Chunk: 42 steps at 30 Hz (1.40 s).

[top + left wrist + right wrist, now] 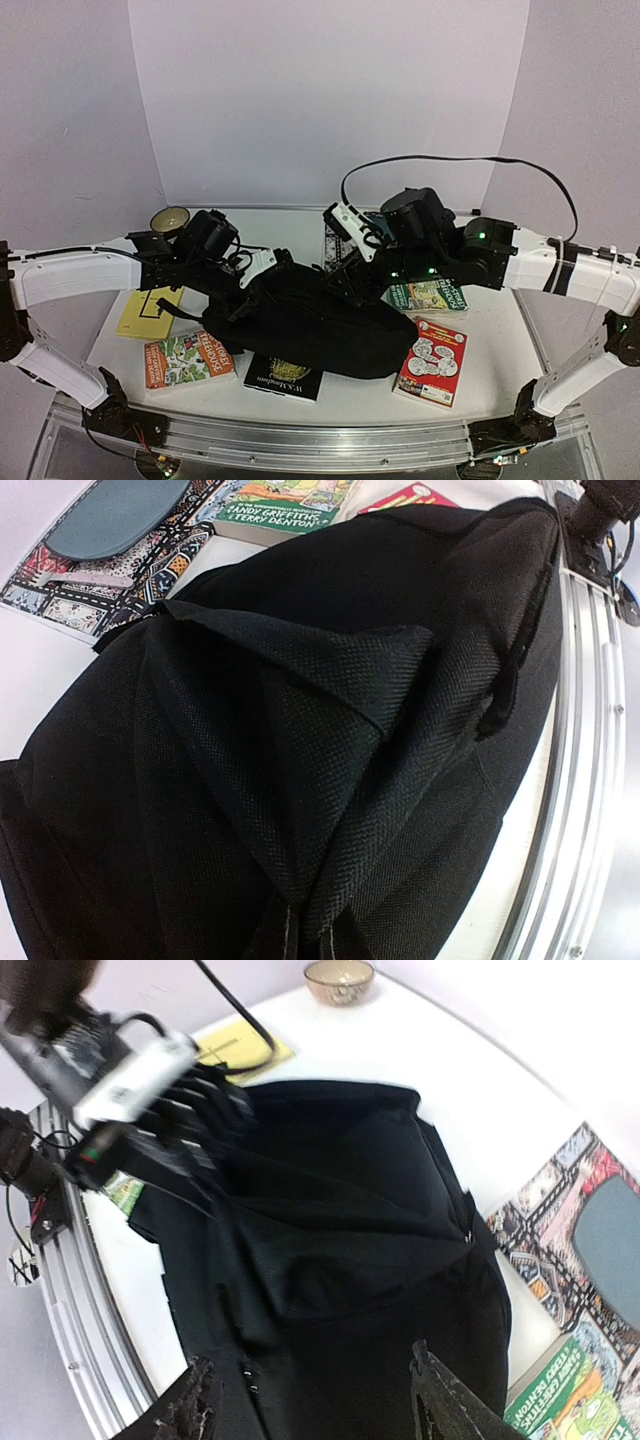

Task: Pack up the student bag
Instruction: Pass from the right arm to the left, then pick up the largest pocket of the bag from the student bag.

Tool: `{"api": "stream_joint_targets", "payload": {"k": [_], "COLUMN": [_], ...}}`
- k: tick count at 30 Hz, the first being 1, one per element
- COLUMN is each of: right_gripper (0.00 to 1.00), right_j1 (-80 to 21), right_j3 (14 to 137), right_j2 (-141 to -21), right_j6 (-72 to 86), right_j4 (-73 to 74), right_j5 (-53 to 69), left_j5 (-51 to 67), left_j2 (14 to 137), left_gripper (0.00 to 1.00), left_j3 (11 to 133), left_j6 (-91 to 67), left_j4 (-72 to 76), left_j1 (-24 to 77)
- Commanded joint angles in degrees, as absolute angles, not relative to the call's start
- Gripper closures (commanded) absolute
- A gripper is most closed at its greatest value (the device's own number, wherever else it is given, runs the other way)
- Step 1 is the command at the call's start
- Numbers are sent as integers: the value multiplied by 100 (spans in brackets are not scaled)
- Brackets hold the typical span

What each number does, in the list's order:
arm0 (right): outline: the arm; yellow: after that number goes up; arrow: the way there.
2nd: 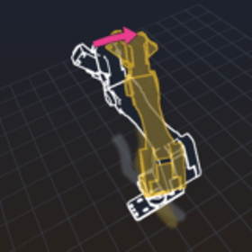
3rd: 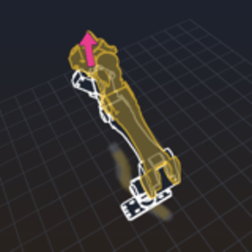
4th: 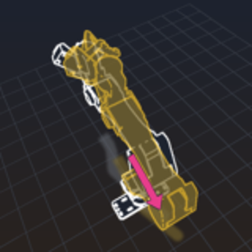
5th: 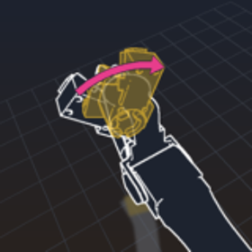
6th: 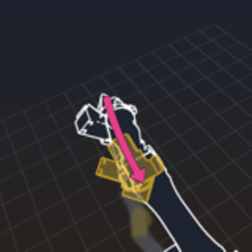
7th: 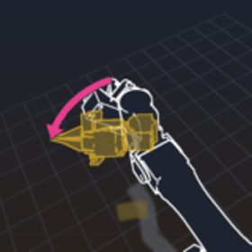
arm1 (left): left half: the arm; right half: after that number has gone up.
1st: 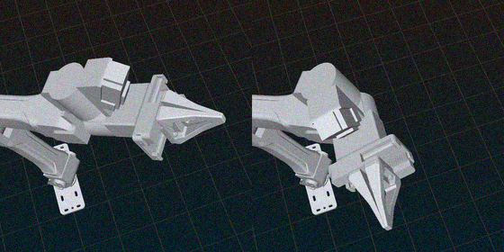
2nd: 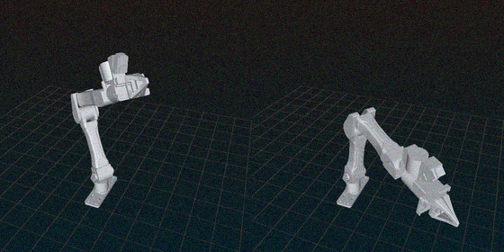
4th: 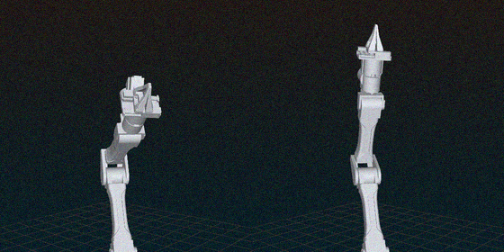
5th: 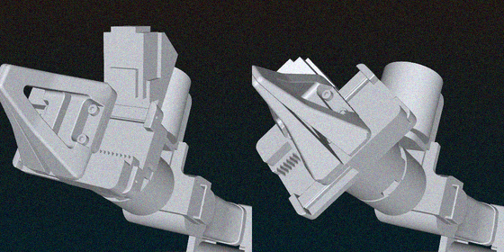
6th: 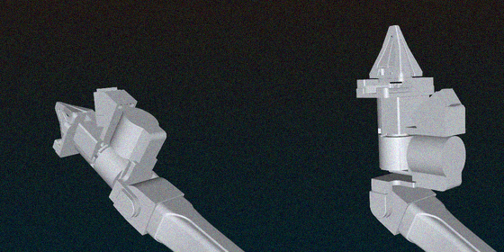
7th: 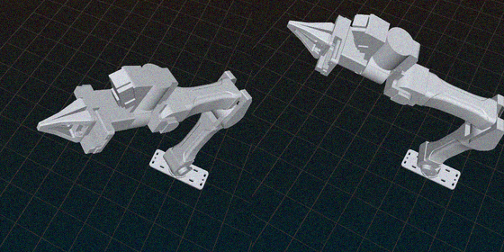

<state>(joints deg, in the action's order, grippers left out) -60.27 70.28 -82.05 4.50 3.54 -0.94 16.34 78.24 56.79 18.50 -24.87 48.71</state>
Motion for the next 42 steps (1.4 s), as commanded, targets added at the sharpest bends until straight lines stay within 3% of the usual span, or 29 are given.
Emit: {"api": "stream_joint_targets", "payload": {"k": [1,8,28,42], "right_gripper": [41,56,65,96], "right_j1": [-6321,-6503,-6532,-6531], "right_j3": [7348,7416,8034,7659], "right_j2": [-8263,-8649,-9703,-9066], "right_j6": [243,303,62,126], "right_j4": [689,815,817,826], "right_j5": [-16,208,-446,-336], "left_j5": [1937,2101,2386,1752], "left_j2": [7857,7925,7825,7823], "left_gripper": [100,100,100,100], "left_j3": [6214,6351,6451,6269], "left_j6": [1591,1538,1529,1564], "left_j4": [-2121,-2149,-2173,-2175], "left_j1": [4899,4896,4896,4874]}}
